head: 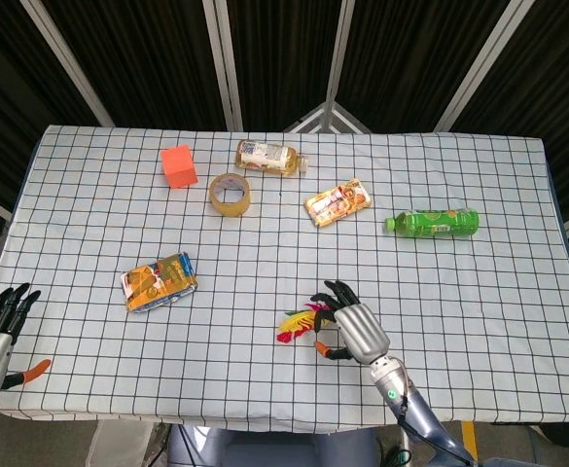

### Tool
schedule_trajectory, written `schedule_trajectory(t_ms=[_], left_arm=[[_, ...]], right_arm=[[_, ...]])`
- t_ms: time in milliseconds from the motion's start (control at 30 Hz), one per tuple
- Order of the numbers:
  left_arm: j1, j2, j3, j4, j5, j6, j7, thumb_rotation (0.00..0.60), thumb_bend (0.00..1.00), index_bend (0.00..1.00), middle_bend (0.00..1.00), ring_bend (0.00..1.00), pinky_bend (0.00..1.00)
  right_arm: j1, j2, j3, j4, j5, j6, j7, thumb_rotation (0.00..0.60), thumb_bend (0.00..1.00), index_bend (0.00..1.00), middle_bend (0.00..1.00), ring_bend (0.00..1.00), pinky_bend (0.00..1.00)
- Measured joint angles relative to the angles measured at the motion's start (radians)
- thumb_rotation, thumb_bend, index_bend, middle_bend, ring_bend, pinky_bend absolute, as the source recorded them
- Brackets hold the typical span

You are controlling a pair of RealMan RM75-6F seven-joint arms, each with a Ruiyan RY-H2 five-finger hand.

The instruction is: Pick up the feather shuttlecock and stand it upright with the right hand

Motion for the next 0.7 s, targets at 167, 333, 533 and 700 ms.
schedule_trajectory(t_ms=[167,333,533,700], left_arm=[[-0.002,0.004,0.001,-0.005,-0.003,-0.006,-0.009,0.6,0.0,0.0,0.0,0.0,0.0],[-0.003,0.007,0.004,-0.007,0.0,-0.009,-0.015,0.6,0.0,0.0,0.0,0.0,0.0],[-0.006,0.012,0.003,-0.01,-0.004,-0.015,-0.028,0.6,0.0,0.0,0.0,0.0,0.0],[-0.007,0.015,0.004,-0.012,-0.002,-0.016,-0.036,0.6,0.0,0.0,0.0,0.0,0.0]], right_arm=[[0.015,-0.066,0.013,0.042,0.02,0.01,-0.012,0.6,0.35,0.58,0.26,0.0,0.0],[0.031,-0.128,0.029,0.095,0.033,0.021,-0.011,0.6,0.36,0.58,0.26,0.0,0.0],[0.048,-0.168,0.043,0.138,0.047,0.028,-0.007,0.6,0.37,0.58,0.26,0.0,0.0],[0.055,-0.187,0.042,0.157,0.058,0.027,-0.003,0.6,0.46,0.58,0.26,0.0,0.0]])
